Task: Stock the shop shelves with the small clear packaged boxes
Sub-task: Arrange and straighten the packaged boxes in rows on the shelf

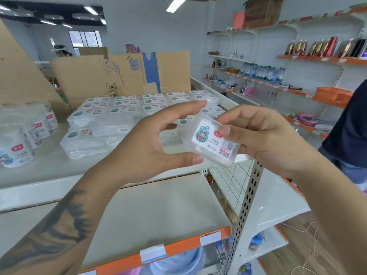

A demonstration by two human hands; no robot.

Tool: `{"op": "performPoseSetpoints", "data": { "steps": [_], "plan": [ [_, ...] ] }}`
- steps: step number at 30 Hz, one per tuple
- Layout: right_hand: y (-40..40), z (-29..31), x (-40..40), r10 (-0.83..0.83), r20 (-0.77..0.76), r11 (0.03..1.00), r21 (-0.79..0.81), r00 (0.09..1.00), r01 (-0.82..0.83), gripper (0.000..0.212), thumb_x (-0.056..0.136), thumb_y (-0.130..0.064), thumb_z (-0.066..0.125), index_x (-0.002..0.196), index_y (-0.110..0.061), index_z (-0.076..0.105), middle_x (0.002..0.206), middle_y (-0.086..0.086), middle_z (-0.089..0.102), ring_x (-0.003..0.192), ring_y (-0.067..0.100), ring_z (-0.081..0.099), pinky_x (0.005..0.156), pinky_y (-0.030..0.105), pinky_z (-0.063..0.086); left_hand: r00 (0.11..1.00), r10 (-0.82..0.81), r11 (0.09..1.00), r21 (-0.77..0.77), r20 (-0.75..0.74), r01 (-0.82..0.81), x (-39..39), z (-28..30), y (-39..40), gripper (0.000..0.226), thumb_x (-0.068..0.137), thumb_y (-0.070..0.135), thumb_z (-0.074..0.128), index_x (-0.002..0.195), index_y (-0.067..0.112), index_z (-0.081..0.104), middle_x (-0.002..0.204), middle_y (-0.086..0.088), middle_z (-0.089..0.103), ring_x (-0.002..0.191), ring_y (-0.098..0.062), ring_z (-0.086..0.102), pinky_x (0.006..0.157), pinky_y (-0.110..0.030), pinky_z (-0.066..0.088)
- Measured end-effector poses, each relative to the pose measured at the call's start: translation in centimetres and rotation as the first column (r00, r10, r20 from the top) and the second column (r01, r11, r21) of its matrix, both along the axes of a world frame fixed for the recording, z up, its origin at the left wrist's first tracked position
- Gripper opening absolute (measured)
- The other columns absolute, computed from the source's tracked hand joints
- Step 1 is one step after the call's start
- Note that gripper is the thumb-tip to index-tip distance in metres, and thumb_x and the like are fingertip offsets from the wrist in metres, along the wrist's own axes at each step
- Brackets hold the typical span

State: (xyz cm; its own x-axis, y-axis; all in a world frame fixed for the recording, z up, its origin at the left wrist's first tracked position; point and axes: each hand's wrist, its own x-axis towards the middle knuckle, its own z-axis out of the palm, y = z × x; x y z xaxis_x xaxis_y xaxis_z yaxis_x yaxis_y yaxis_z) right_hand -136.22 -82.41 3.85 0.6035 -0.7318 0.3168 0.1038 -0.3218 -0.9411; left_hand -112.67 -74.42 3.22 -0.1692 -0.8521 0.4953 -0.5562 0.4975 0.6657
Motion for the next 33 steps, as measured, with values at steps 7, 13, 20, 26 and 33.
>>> {"op": "performPoseSetpoints", "data": {
  "steps": [7,13,20,26,33],
  "plan": [
    [-0.3,1.4,-1.3,-0.18,-0.391,0.933,-0.359,0.903,0.031,0.054,0.077,-0.044,0.08,0.127,-0.026,0.066,0.121,-0.01,0.072,0.106,0.009,0.069,0.088,0.038,0.056,0.971,0.233,0.969,-0.102,0.05,-0.227,-1.5,-0.6,-0.6,0.065,0.067,0.037,0.094,0.124,0.045,0.065,0.12,0.033,0.065,0.118,0.01,0.056,0.094,-0.004,0.039],
    [-1.5,3.9,-0.7,-0.569,-0.574,0.629,-0.765,0.589,-0.139,0.078,0.08,-0.052,0.076,0.149,-0.034,0.046,0.142,-0.014,0.056,0.121,0.004,0.051,0.09,0.009,0.036,0.908,0.401,0.911,-0.152,0.119,-0.383,-3.5,-0.9,-2.7,0.07,0.075,0.054,0.085,0.138,0.04,0.057,0.128,0.021,0.065,0.121,-0.002,0.056,0.104,-0.025,0.044],
    [-8.3,6.4,1.8,-0.633,-0.647,0.647,-0.744,0.425,-0.167,0.068,0.089,-0.034,0.075,0.147,-0.029,0.04,0.136,0.005,0.059,0.113,0.025,0.054,0.089,0.035,0.043,0.671,0.543,0.832,-0.218,0.504,-0.51,-2.9,-2.3,-5.5,0.082,0.093,0.07,0.051,0.16,0.03,0.026,0.162,0.004,0.038,0.149,-0.021,0.03,0.122,-0.04,0.018],
    [-14.5,5.5,3.1,-0.6,-0.726,0.736,-0.665,0.335,-0.123,0.065,0.089,-0.026,0.078,0.144,-0.023,0.043,0.143,0.005,0.053,0.121,0.031,0.053,0.098,0.041,0.045,0.584,0.526,0.81,-0.155,0.618,-0.565,-1.8,-4.9,-6.1,0.086,0.088,0.081,0.017,0.161,0.035,0.024,0.168,0.005,0.027,0.157,-0.023,0.014,0.127,-0.048,0.004],
    [-17.0,5.1,4.1,-0.554,-0.743,0.762,-0.634,0.376,-0.13,0.052,0.09,-0.026,0.077,0.136,-0.026,0.055,0.145,0.002,0.052,0.127,0.029,0.052,0.107,0.042,0.042,0.57,0.536,0.804,-0.172,0.622,-0.569,-1.8,-5.4,-6.3,0.083,0.091,0.079,0.013,0.161,0.036,0.021,0.17,0.005,0.022,0.158,-0.022,0.009,0.127,-0.048,0.001]
  ]
}}
